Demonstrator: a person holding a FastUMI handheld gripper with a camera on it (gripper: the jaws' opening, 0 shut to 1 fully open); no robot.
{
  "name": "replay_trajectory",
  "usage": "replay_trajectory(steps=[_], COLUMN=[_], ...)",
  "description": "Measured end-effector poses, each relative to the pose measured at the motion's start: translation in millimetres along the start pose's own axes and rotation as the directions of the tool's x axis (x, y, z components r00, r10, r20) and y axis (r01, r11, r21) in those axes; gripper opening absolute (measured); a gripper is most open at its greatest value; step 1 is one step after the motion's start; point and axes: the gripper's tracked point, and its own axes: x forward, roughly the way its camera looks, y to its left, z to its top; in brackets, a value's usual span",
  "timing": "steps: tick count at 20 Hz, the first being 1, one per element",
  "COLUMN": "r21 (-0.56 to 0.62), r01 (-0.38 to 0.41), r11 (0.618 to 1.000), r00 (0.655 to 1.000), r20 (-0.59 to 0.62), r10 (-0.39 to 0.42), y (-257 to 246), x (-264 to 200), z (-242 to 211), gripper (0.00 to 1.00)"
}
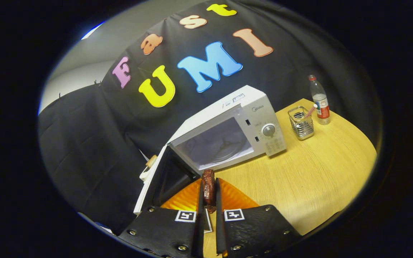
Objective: Open the microwave, put the food inside, and close the microwave door.
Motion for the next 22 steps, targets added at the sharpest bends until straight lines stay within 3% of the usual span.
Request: replay_trajectory(steps=[13, 22], r21=[0.070, 0.010], r01=[0.000, 0.008], r11=[0.998, 1.000], r00=[0.994, 0.983], r20=[0.106, 0.182], r10=[-0.007, -0.010], y=[-7.8, -5.8], x=[127.6, 204.7], z=[31.9, 27.1], gripper=[0.14, 0.14])
